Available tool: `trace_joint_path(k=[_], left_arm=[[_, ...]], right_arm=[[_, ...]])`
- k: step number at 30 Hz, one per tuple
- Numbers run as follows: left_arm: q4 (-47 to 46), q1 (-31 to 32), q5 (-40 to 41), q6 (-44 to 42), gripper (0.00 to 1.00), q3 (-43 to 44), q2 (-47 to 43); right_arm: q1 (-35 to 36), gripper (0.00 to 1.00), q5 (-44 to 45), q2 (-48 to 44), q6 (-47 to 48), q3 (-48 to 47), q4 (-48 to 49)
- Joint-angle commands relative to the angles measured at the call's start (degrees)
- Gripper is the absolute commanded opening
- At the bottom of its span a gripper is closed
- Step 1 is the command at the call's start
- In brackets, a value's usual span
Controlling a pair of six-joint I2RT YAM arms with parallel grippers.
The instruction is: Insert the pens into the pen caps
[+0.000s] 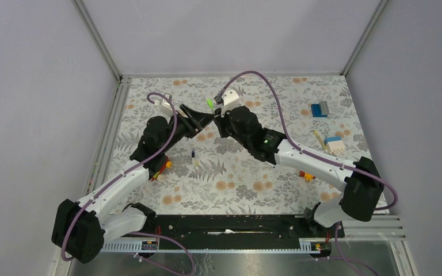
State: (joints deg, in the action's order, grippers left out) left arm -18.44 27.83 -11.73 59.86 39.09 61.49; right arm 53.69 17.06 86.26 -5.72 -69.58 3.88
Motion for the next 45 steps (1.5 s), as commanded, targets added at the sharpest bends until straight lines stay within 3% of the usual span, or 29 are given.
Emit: trace_joint_path(k=[1, 9, 16, 27, 36, 45], left_arm=[[2.6, 1.7, -6.5, -0.6, 0.63, 0.4, -3.2], [5.7, 1.7, -5.4, -2.2, 0.98, -0.2, -7.2], [16.7, 1.7, 0.9, -8.1, 0.99, 0.2, -14.0], [36.2, 1.7, 11.4, -20.1, 0.99, 5.3, -19.7], [46.0, 1.7, 19.2, -27.1, 0.99, 9.5, -18.2], [47.0, 1.7, 22.4, -29.1, 0.99, 6.0, -18.4]], right_arm=[[-0.4, 0.00, 4.2, -4.3, 1.0, 2.4, 9.7], [-0.4, 0.00, 6.4, -7.4, 1.7, 5.5, 8.5], [-0.4, 0.00, 6.9, -5.9, 0.0, 6.3, 5.9], [-0.5, 0.00, 6.6, 6.8, -6.6, -2.1, -8.6], [-1.9, 0.00, -1.5, 19.3, -10.5, -11.9, -17.2], [-3.9, 0.01, -7.5, 28.4, -14.0, -18.8, -20.8]])
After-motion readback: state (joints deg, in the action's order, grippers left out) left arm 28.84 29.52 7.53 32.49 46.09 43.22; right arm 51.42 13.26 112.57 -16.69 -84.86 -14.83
